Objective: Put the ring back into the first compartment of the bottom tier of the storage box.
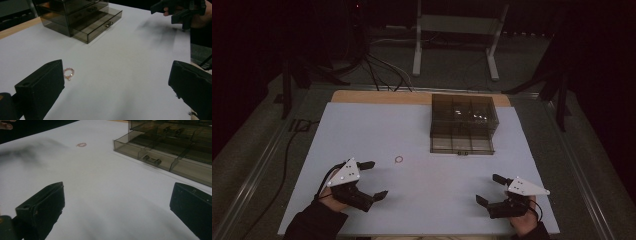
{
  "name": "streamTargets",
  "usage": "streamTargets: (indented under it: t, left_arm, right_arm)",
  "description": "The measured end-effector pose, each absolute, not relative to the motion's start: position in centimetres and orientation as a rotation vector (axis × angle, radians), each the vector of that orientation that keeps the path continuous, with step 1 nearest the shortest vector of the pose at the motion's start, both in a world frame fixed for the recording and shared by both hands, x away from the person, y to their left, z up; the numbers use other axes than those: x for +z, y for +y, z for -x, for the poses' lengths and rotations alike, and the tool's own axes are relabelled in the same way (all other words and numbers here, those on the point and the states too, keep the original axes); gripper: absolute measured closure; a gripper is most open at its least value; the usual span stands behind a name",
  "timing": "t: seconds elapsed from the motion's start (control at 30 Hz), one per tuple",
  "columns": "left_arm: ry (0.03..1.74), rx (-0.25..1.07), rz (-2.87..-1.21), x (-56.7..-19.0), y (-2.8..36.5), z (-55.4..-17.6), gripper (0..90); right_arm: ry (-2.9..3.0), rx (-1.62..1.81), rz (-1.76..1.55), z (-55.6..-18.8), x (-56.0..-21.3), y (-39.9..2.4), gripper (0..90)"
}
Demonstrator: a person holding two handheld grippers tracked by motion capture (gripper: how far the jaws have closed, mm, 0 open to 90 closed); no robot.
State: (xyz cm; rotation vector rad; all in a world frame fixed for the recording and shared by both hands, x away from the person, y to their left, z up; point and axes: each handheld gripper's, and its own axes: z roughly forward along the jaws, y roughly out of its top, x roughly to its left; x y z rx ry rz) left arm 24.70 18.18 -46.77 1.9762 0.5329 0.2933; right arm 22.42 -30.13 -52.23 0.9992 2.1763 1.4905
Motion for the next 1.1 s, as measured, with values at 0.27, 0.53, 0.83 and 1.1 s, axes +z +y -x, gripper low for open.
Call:
streamTargets:
  t: [0.27, 0.53, 0.83, 1.1]
  left_arm:
    - [0.527, 0.303, -1.942, -46.1, 17.7, -25.3, 1.5]
    - [0.558, 0.279, -1.942, -46.0, 16.8, -26.5, 1.5]
    - [0.576, 0.276, -1.930, -46.3, 16.3, -27.8, 1.5]
    - [0.613, 0.295, -1.916, -46.5, 16.4, -29.1, 1.5]
  right_arm:
    - [2.147, 1.495, -1.010, -22.4, -52.2, -30.4, 0.0]
    - [2.154, 1.510, -1.007, -22.4, -52.2, -30.2, 0.0]
    - [2.161, 1.499, -1.003, -22.3, -52.2, -30.2, 0.0]
    - [2.151, 1.506, -1.009, -22.3, -52.2, -30.3, 0.0]
